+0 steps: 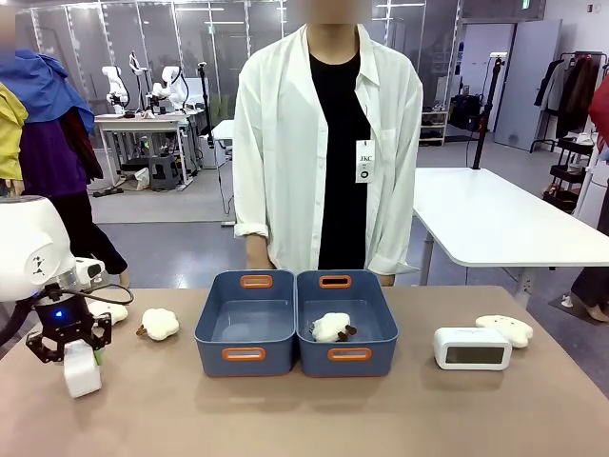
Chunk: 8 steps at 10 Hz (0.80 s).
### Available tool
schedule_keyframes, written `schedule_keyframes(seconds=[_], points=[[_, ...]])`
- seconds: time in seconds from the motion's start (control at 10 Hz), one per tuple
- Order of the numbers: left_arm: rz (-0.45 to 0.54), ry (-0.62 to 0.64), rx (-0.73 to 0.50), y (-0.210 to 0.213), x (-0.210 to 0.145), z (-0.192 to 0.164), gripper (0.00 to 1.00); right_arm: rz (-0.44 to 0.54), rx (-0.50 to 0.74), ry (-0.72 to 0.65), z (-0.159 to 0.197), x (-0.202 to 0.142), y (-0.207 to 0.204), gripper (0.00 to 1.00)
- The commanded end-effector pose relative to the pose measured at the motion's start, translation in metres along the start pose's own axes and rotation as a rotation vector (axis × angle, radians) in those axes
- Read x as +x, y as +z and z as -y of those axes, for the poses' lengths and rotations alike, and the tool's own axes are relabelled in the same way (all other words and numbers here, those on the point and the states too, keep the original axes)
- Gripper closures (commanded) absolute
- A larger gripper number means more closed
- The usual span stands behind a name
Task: Sort the digital clocks into the basket.
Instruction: Pick up the Digital clock from the table and place it into the empty Plastic storage basket.
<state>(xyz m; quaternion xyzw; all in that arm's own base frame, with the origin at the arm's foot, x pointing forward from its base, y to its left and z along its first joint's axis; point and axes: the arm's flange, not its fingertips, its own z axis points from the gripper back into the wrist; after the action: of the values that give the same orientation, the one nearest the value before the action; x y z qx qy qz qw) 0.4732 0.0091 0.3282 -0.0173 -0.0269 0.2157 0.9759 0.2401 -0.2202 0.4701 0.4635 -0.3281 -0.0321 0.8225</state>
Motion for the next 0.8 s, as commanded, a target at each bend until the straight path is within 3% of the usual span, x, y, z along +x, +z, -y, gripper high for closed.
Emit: schedule_keyframes(seconds=[0.0, 0.2, 0.5, 0.6, 0.7], points=[[0.018, 0.024, 0.027, 0.001, -0.003, -0.003, 0.85, 0.010, 0.010, 0.016, -0.001, -0.001, 0.001, 0.00], [0.016, 0.044, 0.014, 0.014, -0.004, -0.005, 1.00, 0.010, 0.010, 0.016, -0.001, -0.001, 0.001, 0.00], [-0.034, 0.034, -0.071, 0.082, -0.009, -0.017, 1.00, 0.010, 0.010, 0.016, -0.001, -0.001, 0.001, 0.00], [-0.083, -0.073, -0.165, 0.122, -0.019, -0.017, 1.00, 0.010, 0.010, 0.016, -0.001, -0.001, 0.001, 0.00], [-0.063, -0.187, -0.217, 0.155, -0.029, -0.019, 1.00, 0.010, 0.010, 0.016, -0.001, -0.001, 0.001, 0.00]])
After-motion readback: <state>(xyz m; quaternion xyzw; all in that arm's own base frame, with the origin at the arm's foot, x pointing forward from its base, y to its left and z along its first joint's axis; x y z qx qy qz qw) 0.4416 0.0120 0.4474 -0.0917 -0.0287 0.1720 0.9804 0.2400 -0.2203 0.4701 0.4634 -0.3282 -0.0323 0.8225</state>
